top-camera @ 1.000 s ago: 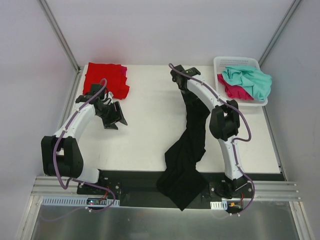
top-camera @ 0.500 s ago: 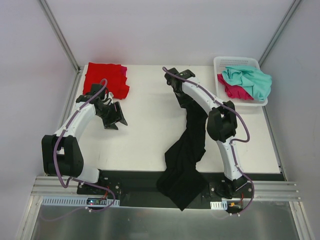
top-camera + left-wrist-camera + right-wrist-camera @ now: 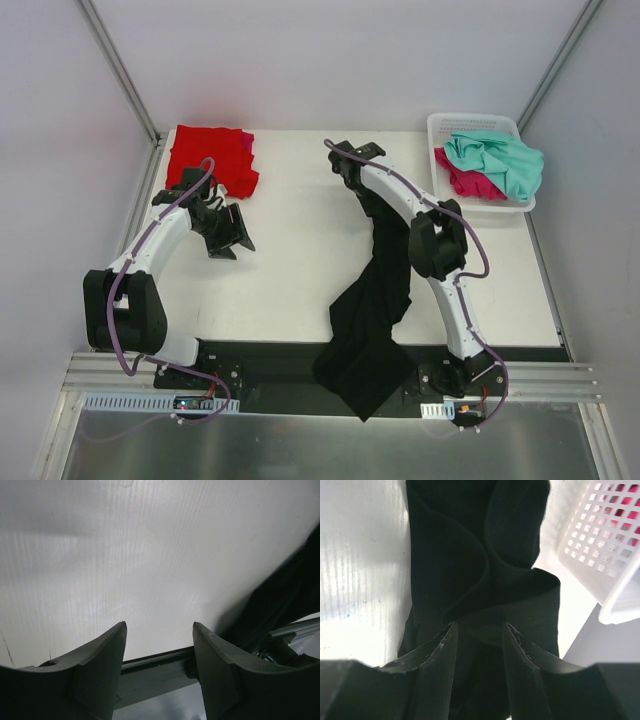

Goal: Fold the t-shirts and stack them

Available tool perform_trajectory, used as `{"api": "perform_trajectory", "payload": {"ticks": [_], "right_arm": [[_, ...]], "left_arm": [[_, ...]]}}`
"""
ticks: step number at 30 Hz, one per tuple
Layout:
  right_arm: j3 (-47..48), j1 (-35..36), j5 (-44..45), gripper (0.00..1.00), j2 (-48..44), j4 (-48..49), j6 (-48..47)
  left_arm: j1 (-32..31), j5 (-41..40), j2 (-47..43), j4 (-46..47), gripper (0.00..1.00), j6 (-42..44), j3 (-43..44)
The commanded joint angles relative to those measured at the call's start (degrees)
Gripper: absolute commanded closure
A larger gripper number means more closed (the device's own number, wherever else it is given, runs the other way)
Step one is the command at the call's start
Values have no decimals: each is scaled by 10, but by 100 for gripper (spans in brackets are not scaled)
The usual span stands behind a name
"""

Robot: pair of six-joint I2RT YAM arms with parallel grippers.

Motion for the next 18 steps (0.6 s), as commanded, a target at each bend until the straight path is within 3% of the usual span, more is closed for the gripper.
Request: {"api": "perform_trajectory", "payload": {"ticks": [1,13,18], "right_arm": [[25,-3,5,56,23,-36,-9],[20,-13,3,56,50,-39,-13],[16,-17,-10,66,52,-40,-12]], "left_arm": [[-3,2,-5,-10,45,13,1],[-3,3,-1,-10,45,11,4],[-3,3,-1,-11,45,12,2]]}}
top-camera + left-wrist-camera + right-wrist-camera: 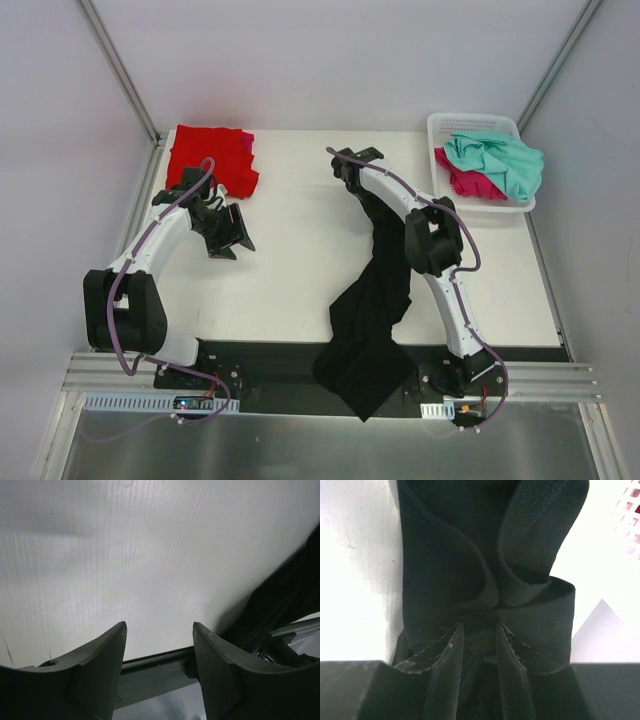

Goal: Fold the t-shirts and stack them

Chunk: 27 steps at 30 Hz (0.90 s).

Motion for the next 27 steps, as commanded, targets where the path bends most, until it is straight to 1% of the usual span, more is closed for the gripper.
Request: {"api": "perform_trajectory", "payload": {"ticks": [1,2,5,8,10,11,13,14,16,21,23,27], "right_arm": [[12,-5,-10,66,3,-29,-6],[12,-7,-10,67,3,-30,-6],[4,-10,-14,74,1,-30,-3],[-8,-12,-20,75,-2,-26,-1],[-18,-14,-20,78,-5,-23,1],[-21,-14,-21,83,-6,-22,2],[-28,-16,-25,89,-5,-21,2],[-31,-18,-26,94,-6,-21,4],[-38,-20,-28,99,-5,-21,7],[-46,-16,-44,99,-30,-20,12],[-47,-11,-44,99,-57,-14,10],[-17,1,-27,99,-85,-27,9]], "left_arm": [[-3,2,-4,-11,45,11,1],[-3,2,-4,-11,45,11,1],[-3,2,-5,-10,45,11,1],[-3,2,-4,-11,45,11,1],[-3,2,-4,-11,45,11,1],[-4,2,-4,-11,45,11,1],[-3,2,-3,-11,45,11,1],[-3,2,-2,-10,44,11,1],[-3,2,-4,-10,45,11,-1],[-3,0,-3,-10,45,11,-2],[-3,2,-2,-10,45,11,-1],[-3,3,1,-7,45,9,-1]]}}
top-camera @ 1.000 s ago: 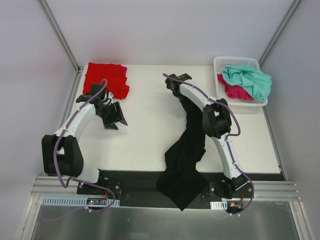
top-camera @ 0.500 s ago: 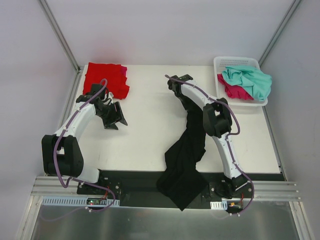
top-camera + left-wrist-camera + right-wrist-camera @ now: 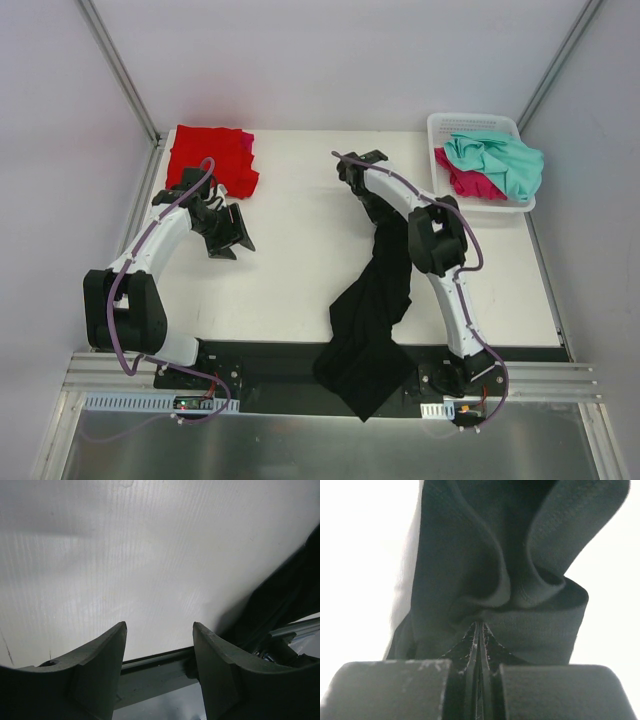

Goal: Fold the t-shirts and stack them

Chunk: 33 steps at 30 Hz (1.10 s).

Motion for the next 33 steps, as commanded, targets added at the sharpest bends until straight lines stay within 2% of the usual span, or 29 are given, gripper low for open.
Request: {"api": "perform_trajectory", "payload": {"ticks": [1,13,23,26,29,33], "right_arm": [[39,17,9,99,-81,-41,4],[91,44,35,99,-138,-68,6],[78,56,94,99,-232,-13,-1],[84,48,43,99,-219,-23,-8],[71,48,11,69,-188,-38,-5],[21,48,-38,45,-168,-5,-5]], "left_arm": [[-3,3,1,-6,45,9,-2],[-3,7,-4,-4,45,8,-6],[-5,13,-11,-1,45,-1,-13],[-7,14,-19,1,45,-3,-17],[-7,14,-20,1,44,-3,-16],[-7,15,-19,1,44,-2,-15]]}}
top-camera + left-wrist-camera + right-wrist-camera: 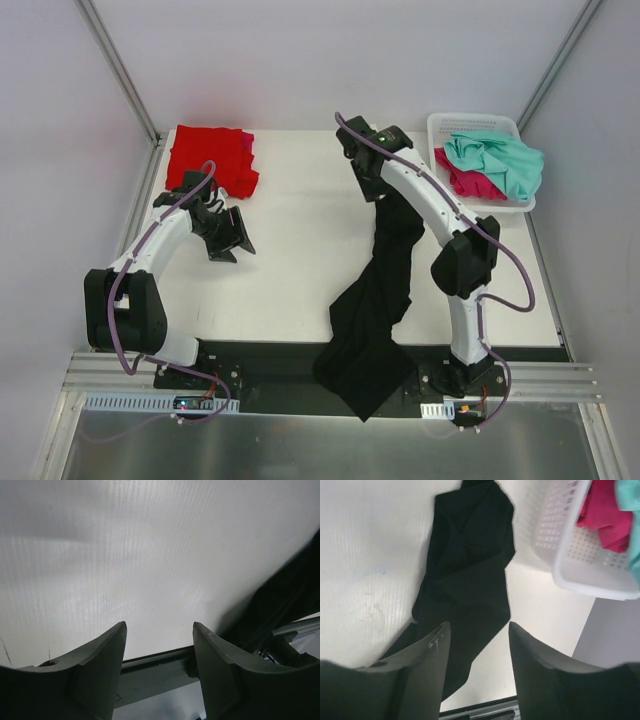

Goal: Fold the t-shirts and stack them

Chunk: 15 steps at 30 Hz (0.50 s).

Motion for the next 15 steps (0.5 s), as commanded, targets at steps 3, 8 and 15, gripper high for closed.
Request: {"api": "perform_trajectory", "payload": {"ticks": [3,8,15], "right_arm": [[-41,-2,-77,29,51,11,-10],[-16,-4,-90,26,101,7,-15],[-31,-13,-81,26,126,10,-21]], "left_arm": [[-6,10,-19,-4,44,3,-2],[-6,9,-13,-5,44,6,-1],[-6,8,-7,-5,44,9,4]]}}
